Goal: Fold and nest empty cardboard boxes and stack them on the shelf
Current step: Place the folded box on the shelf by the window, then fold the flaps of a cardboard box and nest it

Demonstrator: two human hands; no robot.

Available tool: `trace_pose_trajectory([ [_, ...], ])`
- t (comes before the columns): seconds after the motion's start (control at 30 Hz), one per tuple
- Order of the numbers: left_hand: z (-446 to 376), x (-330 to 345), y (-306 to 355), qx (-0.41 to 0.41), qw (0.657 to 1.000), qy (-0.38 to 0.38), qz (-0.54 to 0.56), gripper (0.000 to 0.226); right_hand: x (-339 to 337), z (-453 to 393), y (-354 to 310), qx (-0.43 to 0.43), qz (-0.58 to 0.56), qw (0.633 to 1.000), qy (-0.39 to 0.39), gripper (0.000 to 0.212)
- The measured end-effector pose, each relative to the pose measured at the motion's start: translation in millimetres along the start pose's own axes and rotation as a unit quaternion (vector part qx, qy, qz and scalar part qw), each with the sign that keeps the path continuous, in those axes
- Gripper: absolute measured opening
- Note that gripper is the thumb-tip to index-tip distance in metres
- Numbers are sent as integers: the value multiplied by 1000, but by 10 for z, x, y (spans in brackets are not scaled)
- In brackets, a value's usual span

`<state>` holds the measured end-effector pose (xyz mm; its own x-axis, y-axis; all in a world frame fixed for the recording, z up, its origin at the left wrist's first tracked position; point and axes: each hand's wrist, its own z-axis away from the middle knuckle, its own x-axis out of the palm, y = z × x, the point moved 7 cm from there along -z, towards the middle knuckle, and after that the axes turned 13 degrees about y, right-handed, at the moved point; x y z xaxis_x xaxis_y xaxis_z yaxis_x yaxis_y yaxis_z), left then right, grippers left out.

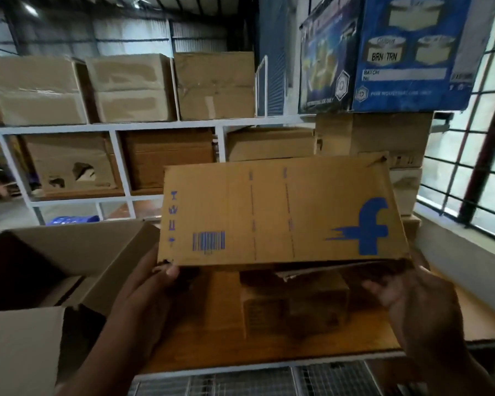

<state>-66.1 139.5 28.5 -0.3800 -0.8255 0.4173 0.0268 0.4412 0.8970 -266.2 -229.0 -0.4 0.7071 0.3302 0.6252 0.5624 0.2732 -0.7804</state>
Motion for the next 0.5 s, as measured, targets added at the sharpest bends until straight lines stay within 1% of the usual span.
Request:
trace_pose_trajectory([
  [0.03,-43,-49,33,12,1000,-1,-15,66,126,17,-64,-34,14,999,-22,56],
  [0.07,-96,-104,99,44,998,7,-39,75,216,43,-110,-72,35,996,-29,50],
  [0.1,-134,-81,189,66,996,-10,-59,81,292,64,-126,-107,58,992,-41,40],
  [0.13,-207,-73,274,99,991,-10,-85,75,338,49,-139,-148,93,984,-33,44],
  [0.17,-287,-38,364,120,986,-4,-112,63,345,3,-137,-180,122,976,-3,48],
  [0.2,-428,-9,405,146,978,5,-147,53,421,-32,-168,-213,153,965,15,43],
  [0.27,-776,26,405,185,954,35,-234,45,638,-104,-234,-261,222,938,46,28],
  [0.3,-960,31,353,189,947,47,-256,42,744,-131,-234,-285,258,922,49,27],
  [0.33,-1126,39,256,182,946,46,-263,38,831,-191,-213,-299,278,912,49,30],
  [0.4,-1446,10,-22,134,960,50,-240,31,938,-366,-82,-289,287,912,39,33],
  [0.5,-1766,51,-460,60,976,49,-203,32,964,-791,314,-217,331,918,16,42],
])
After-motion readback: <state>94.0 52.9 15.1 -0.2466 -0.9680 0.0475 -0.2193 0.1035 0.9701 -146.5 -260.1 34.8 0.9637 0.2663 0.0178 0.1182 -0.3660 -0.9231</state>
